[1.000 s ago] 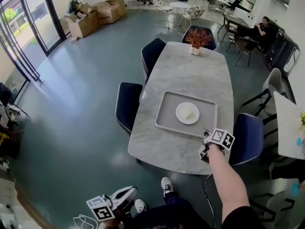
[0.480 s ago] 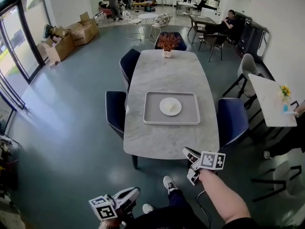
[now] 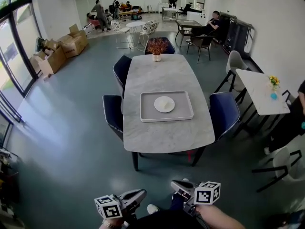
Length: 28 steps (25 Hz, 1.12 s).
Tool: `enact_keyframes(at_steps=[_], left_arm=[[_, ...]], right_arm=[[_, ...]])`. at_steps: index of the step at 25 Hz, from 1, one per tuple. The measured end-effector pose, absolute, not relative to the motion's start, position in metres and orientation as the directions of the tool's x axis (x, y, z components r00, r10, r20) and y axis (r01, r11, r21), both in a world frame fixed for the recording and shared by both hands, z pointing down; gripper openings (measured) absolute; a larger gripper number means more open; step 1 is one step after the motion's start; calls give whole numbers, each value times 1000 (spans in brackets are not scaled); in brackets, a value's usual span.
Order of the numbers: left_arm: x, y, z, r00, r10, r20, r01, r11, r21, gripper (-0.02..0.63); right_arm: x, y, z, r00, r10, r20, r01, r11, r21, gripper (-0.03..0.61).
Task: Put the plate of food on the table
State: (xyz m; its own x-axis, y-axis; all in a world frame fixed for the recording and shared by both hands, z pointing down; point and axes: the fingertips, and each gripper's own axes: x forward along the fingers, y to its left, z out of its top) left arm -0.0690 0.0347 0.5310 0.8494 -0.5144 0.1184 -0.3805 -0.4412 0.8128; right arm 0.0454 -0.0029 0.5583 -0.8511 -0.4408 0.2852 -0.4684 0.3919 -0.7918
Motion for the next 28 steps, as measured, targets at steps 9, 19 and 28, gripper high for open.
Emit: enact_keyframes(at_steps=[9, 19, 28], left_arm=[[-62, 50, 530, 861, -497, 111, -371, -463, 805, 5], [-62, 56, 526, 850, -517, 103, -376, -459, 805, 5], [-54, 58, 523, 850, -518, 94, -368, -457, 809, 5]], right_arm=[[35, 36, 545, -869, -434, 237, -423, 405, -811, 12], [24, 48, 541, -895, -383, 228, -396, 449, -801, 11], [30, 54, 537, -896, -383, 223, -395, 460, -795, 11]])
